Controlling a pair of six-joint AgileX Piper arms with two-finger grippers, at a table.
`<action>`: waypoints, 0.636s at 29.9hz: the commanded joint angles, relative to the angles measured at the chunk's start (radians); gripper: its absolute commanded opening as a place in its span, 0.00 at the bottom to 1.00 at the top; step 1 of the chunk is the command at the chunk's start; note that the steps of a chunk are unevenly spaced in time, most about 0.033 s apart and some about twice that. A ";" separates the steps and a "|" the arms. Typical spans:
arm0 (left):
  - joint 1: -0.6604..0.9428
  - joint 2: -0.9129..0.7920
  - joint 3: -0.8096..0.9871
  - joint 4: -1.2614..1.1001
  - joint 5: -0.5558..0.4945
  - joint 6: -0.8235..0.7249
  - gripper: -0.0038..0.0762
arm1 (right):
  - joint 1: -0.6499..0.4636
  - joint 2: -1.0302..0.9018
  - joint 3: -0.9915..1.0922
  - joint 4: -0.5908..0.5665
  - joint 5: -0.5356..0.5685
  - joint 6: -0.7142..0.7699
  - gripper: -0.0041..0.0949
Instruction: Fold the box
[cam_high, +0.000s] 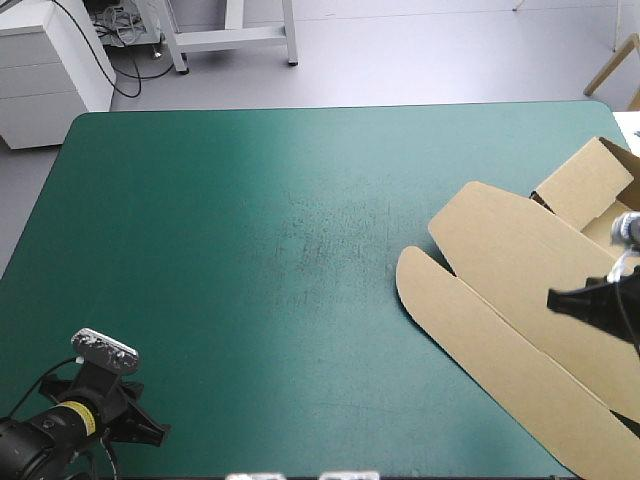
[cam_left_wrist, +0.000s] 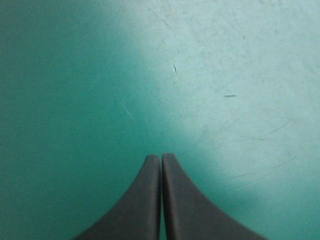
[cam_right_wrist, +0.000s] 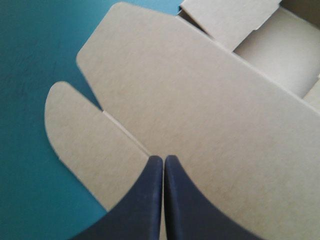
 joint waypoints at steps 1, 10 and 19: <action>-0.002 0.007 -0.024 0.005 -0.040 -0.010 0.04 | 0.066 -0.105 0.083 -0.008 -0.026 -0.001 0.03; -0.002 0.007 -0.024 0.005 -0.040 -0.010 0.04 | 0.079 -0.355 0.425 0.066 -0.044 -0.131 0.03; -0.002 0.007 -0.024 0.005 -0.009 0.004 0.04 | 0.079 -0.536 0.526 0.094 -0.108 -0.191 0.02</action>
